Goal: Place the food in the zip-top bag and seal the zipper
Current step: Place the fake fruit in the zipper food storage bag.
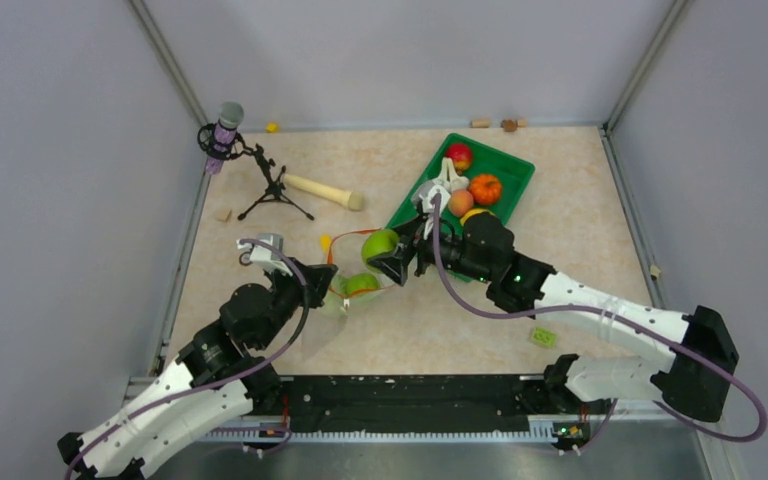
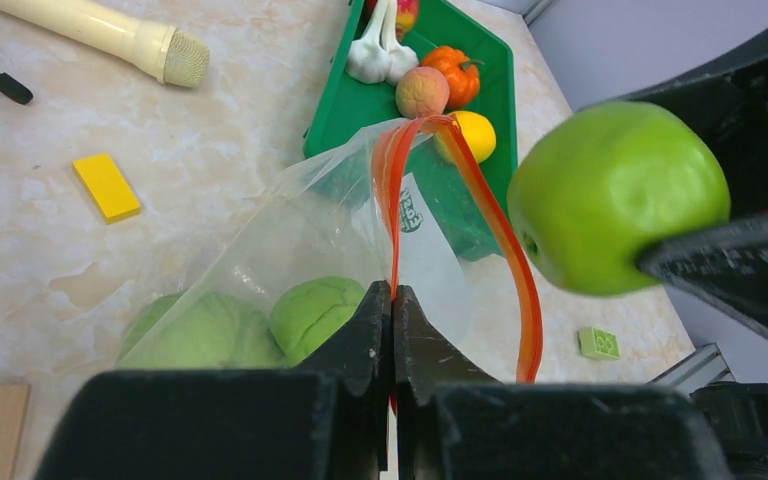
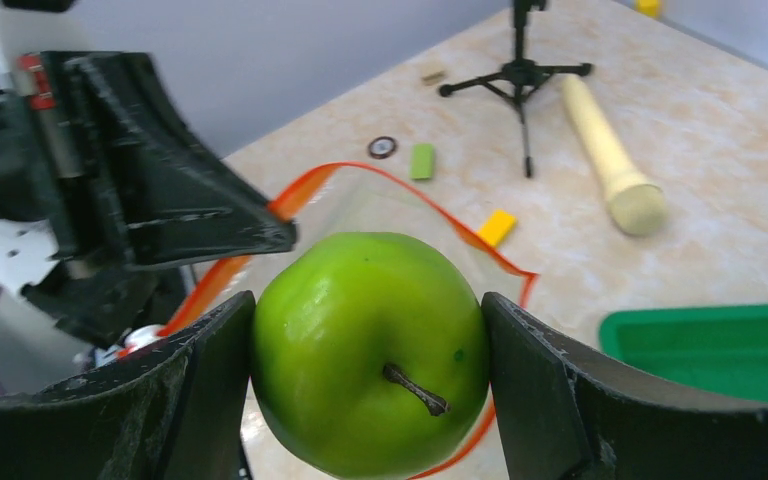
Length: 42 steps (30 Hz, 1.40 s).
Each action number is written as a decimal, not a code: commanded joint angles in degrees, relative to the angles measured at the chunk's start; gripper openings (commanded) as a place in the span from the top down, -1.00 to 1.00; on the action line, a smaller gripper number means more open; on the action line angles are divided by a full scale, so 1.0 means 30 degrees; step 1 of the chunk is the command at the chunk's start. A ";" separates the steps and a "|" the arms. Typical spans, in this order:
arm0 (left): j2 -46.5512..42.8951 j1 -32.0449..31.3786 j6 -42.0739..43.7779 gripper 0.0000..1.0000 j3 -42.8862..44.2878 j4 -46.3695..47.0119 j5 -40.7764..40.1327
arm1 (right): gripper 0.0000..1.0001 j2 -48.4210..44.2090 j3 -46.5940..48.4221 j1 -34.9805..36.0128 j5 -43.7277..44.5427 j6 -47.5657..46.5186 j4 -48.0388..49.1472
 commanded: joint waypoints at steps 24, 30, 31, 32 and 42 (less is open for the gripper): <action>-0.0056 0.0005 0.0326 1.00 0.0095 0.1040 0.0231 | -0.53 0.5399 0.2120 0.3307 0.7057 0.4344 0.2961; -0.0075 0.0002 0.0325 1.00 0.0123 0.1022 0.0257 | -0.96 0.5448 0.2379 0.3447 0.7224 0.4409 0.2457; -0.0074 -0.0002 0.0322 1.00 0.0094 0.1034 0.0231 | -0.98 0.5398 0.2356 0.3452 0.7250 0.4376 0.2371; -0.0074 0.0004 0.0322 1.00 0.0090 0.1036 0.0231 | -0.98 0.5271 0.2280 0.3451 0.7282 0.4369 0.2394; 0.0041 0.0004 0.0304 1.00 0.0144 0.1036 0.0469 | -0.98 0.4226 0.0822 0.3430 0.6856 0.4560 0.3427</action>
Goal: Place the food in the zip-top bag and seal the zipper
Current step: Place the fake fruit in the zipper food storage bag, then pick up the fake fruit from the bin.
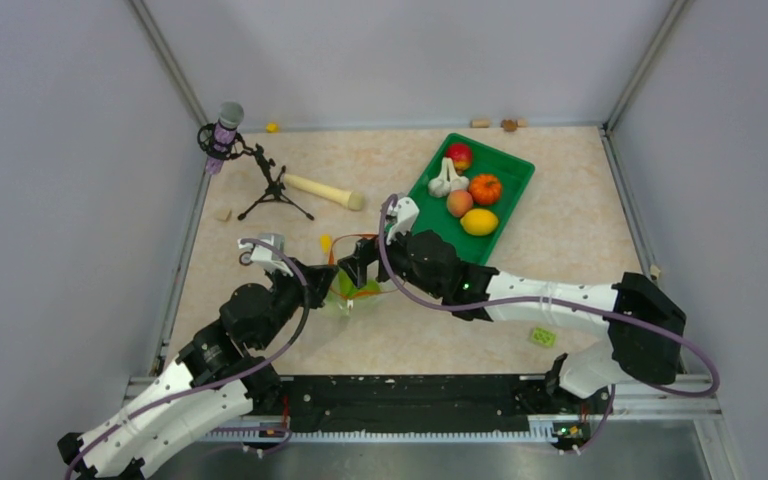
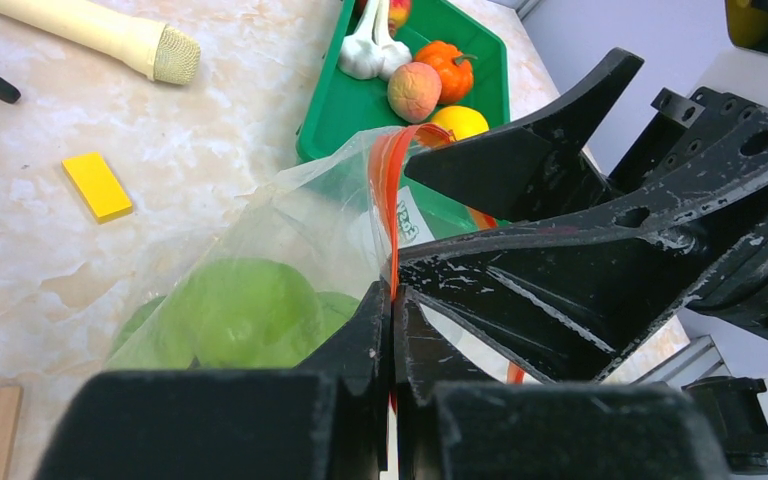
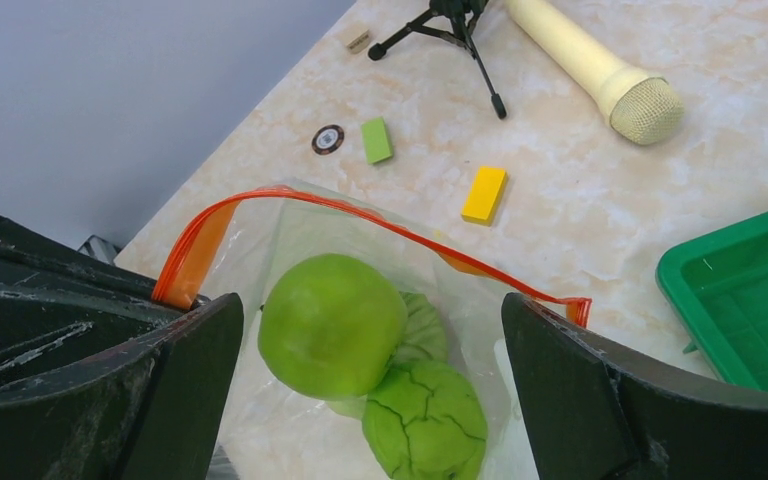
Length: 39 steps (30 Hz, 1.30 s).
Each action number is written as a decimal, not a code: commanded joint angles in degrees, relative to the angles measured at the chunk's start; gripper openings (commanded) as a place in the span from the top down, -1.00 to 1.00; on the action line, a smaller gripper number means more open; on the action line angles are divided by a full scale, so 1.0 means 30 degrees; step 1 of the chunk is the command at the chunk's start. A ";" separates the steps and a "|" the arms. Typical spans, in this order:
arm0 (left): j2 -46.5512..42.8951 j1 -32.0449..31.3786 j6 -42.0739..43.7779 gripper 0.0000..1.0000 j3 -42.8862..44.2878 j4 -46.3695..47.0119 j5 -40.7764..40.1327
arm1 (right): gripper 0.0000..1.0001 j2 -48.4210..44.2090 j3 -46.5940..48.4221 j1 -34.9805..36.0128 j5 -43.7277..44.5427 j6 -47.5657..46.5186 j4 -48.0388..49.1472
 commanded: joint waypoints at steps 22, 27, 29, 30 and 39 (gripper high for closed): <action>0.0447 -0.0012 0.0183 1.00 0.0035 0.1224 0.0077 | -0.98 -0.5826 0.0355 -0.3012 0.6771 -0.0294 -0.8221; 0.0650 0.0005 0.0185 1.00 0.0025 0.1313 0.0233 | -0.97 -0.5408 0.0673 -0.6383 0.5461 -0.1695 -0.9023; 0.0623 -0.0009 0.0183 1.00 0.0032 0.1315 0.0240 | -0.96 -0.4886 0.1156 -0.7125 0.5120 -0.3320 -1.0056; 0.0606 0.0004 0.0208 1.00 0.0020 0.1315 0.0204 | -0.97 -0.4598 0.1259 -0.7211 0.4928 -0.4736 -1.0338; 0.0890 0.0005 0.0300 1.00 0.0006 0.1373 -0.0095 | -0.98 -0.1790 -0.0164 -0.7407 0.4807 -1.7456 -0.9974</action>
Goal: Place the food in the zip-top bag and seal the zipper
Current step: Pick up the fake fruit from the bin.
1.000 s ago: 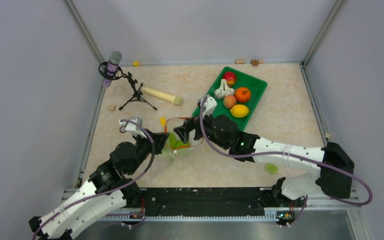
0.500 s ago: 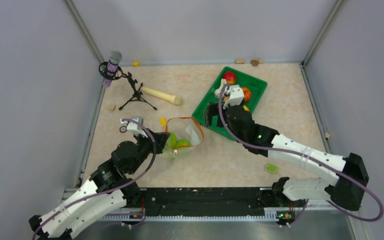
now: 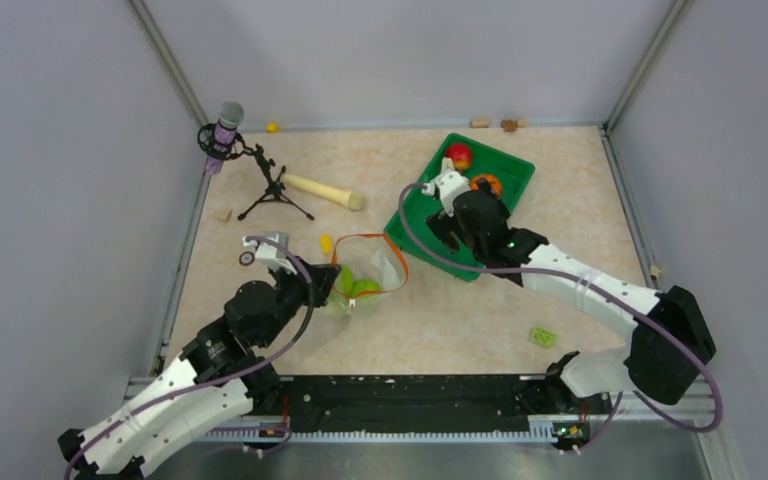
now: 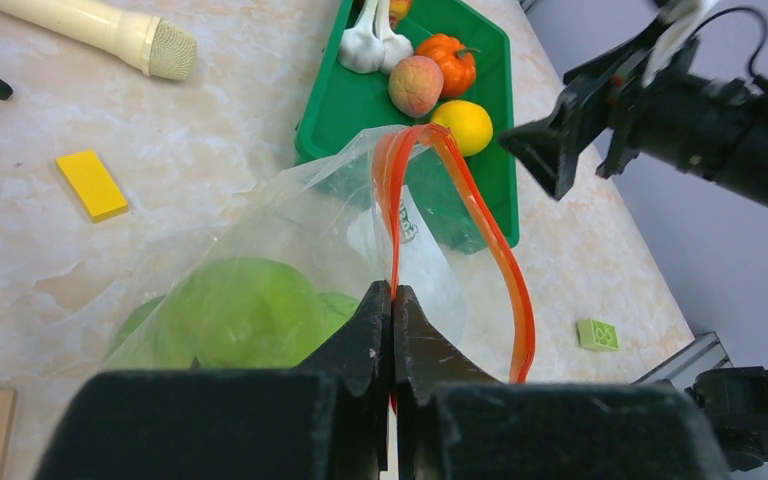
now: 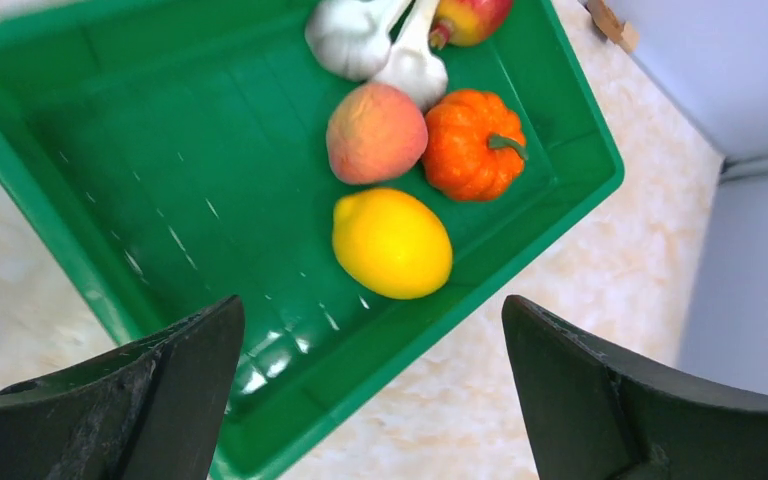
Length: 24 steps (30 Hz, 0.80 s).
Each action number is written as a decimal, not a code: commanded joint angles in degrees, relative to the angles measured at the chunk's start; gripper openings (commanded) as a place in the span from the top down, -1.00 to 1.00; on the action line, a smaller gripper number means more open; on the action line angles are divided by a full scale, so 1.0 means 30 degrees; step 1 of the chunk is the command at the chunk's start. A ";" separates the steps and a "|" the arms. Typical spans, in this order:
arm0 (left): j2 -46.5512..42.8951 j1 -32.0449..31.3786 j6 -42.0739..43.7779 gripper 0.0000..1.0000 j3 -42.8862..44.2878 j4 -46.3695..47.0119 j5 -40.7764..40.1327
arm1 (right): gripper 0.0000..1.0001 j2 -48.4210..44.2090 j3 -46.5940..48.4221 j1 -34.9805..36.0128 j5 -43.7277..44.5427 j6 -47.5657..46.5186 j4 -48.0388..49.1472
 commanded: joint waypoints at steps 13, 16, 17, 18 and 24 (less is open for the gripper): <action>0.1300 -0.0006 0.0586 1.00 -0.0029 0.1321 -0.0601 | -0.98 0.4314 0.0022 -0.3911 -0.6952 -0.9892 0.1248; 0.1522 0.0005 0.0636 1.00 0.0049 0.1352 -0.0338 | -0.98 0.5176 0.0445 -0.4639 -0.7402 -0.9371 0.1299; 0.1545 0.0005 0.0708 1.00 0.0026 0.1415 -0.0167 | -0.98 0.5406 0.0573 -0.4770 -0.7409 -0.9214 0.1320; 0.1534 0.0005 0.0812 1.00 0.0034 0.1514 0.0059 | -0.97 0.5643 0.0699 -0.4837 -0.7398 -0.9059 0.1352; 0.1358 0.0004 0.0988 1.00 -0.0086 0.1772 0.0421 | -0.97 0.7003 0.1209 -0.4976 -0.7162 -0.8478 0.1770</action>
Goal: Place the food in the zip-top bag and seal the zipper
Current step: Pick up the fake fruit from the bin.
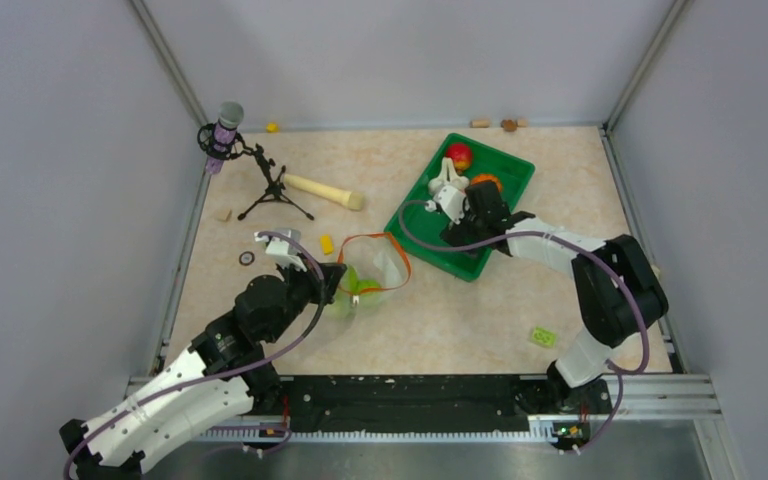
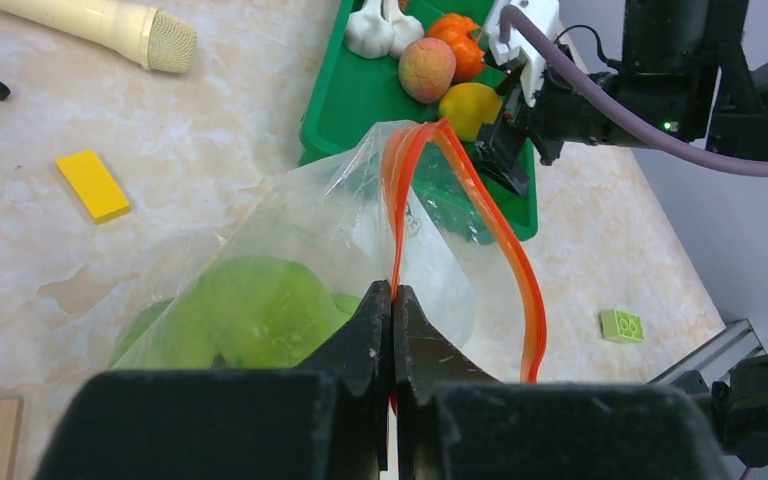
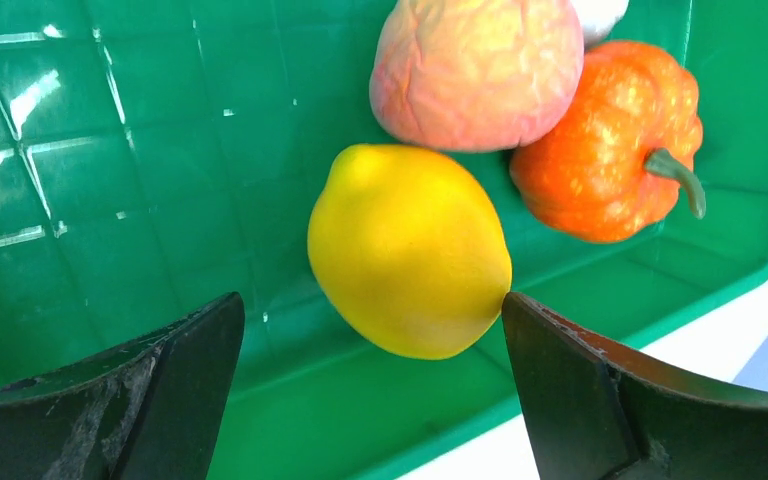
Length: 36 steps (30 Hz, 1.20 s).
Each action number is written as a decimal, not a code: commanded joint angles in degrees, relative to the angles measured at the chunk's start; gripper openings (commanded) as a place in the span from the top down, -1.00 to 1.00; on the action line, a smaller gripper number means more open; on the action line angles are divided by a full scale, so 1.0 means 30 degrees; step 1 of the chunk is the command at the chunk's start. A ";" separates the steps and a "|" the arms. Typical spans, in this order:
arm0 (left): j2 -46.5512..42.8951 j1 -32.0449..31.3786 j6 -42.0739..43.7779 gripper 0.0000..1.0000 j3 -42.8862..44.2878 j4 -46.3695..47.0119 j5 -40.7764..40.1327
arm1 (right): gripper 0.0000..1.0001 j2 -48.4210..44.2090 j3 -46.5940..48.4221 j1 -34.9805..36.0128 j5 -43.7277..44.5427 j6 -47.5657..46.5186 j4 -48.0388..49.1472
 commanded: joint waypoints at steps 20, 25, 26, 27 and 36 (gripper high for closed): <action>-0.0810 0.0005 0.0451 1.00 -0.0028 0.0801 0.0431 | 0.20 0.1190 0.0245 -0.1272 -0.1519 0.2800 0.3585; -0.0925 0.0005 0.0432 1.00 -0.0053 0.0782 0.0354 | 0.42 0.0034 -0.0304 -0.1278 -0.2186 0.3068 0.4122; -0.0928 0.0005 0.0428 1.00 -0.0053 0.0813 0.0374 | 0.46 -0.0282 -0.0505 -0.1283 -0.2353 0.3107 0.4301; -0.0932 0.0005 0.0427 1.00 -0.0053 0.0821 0.0380 | 0.48 -0.0581 -0.0677 -0.1273 -0.2363 0.3141 0.4470; -0.1116 0.0004 0.0459 1.00 -0.0007 0.0615 0.0131 | 0.64 -0.4790 0.0549 -0.1044 -0.4792 0.5956 0.1855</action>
